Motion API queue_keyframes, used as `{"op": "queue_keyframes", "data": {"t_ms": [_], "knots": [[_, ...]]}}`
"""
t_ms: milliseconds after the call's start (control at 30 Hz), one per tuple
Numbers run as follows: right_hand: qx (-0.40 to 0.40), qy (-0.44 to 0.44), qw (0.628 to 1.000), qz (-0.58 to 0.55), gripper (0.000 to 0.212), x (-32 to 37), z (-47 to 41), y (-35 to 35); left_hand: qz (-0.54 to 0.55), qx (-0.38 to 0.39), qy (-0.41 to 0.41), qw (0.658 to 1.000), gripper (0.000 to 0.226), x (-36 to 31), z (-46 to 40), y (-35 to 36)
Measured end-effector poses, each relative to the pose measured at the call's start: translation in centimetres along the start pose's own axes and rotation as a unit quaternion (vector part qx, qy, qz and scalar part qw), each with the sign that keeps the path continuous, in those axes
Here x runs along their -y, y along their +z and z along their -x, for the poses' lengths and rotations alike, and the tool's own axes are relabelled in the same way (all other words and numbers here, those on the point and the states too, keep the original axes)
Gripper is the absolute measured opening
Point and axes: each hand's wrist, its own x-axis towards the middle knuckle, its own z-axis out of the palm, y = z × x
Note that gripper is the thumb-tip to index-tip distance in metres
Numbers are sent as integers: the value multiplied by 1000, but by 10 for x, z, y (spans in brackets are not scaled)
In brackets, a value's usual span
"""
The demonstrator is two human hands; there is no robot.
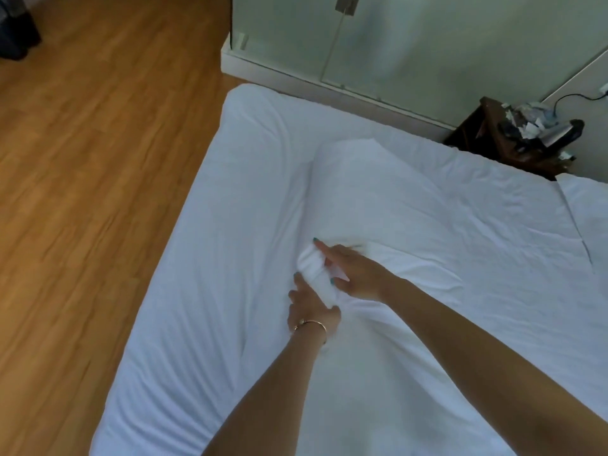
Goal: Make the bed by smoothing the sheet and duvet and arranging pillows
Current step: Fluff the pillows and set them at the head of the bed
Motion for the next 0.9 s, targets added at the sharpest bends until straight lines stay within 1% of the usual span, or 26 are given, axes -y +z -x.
{"op": "queue_keyframes", "data": {"t_ms": [33, 67, 100, 133, 167, 200, 233, 267, 300, 333, 367, 400, 433, 467, 500, 533, 600, 667, 700, 767, 833, 900], "knots": [[-74, -37, 996, 46, 72, -4, 4, 6, 17, -7, 54, 998, 99, 7, -5, -8], [-154, -61, 981, 105, 65, -9, 6, 8, 30, -17, 110, 993, 94, 13, -10, -19], [-204, -51, 964, 163, 63, -11, 6, 5, 51, -27, 159, 986, 90, 20, -15, -30], [-203, -10, 962, 184, 67, -13, 6, 0, 75, -29, 196, 977, 88, 27, -21, -40], [-181, 38, 967, 173, 72, -16, 4, -1, 92, -26, 220, 971, 86, 37, -28, -49], [-142, 73, 974, 160, 77, -18, 0, 2, 98, -17, 225, 969, 87, 48, -35, -56], [-112, 83, 976, 170, 80, -19, -5, 9, 104, -4, 216, 971, 90, 59, -43, -62], [-88, 79, 975, 188, 81, -20, -13, 18, 107, 8, 189, 976, 96, 71, -52, -64], [-63, 76, 974, 203, 81, -20, -22, 28, 92, 12, 149, 984, 104, 80, -61, -64], [-42, 82, 973, 210, 81, -20, -32, 38, 46, 1, 98, 994, 110, 82, -66, -58], [-33, 99, 972, 212, 81, -19, -42, 46, -33, -39, 46, 998, 114, 74, -65, -49], [-33, 112, 969, 220, 81, -20, -50, 52, -122, -99, 4, 988, 115, 58, -58, -37], [-35, 121, 965, 231, 81, -19, -56, 55, -167, -149, -8, 975, 111, 38, -44, -26], [-39, 122, 961, 246, 80, -22, -59, 57, -181, -194, 2, 964, 101, 23, -25, -14], [-39, 114, 958, 260, 81, -24, -60, 55, -187, -208, 28, 960, 87, 18, -10, -1], [-34, 100, 961, 257, 81, -28, -59, 50, -191, -197, 46, 961, 76, 20, 1, 10], [-23, 47, 968, 247, 80, -36, -58, 35, -205, -170, 59, 962, 74, 43, 5, 24], [-67, -21, 954, 291, 77, -42, -67, 24, -218, -166, 66, 959, 76, 68, -9, 25], [-97, -38, 946, 306, 76, -42, -77, 16, -216, -169, 71, 959, 77, 73, -16, 24], [-129, -25, 942, 308, 77, -39, -111, -3, -209, -180, 80, 958, 79, 81, -31, 25], [-156, 33, 947, 278, 79, -37, -149, -28, -204, -188, 90, 956, 81, 86, -37, 26], [-168, 71, 947, 265, 75, -45, -184, -45, -200, -209, 107, 951, 80, 94, -45, 30]]}}
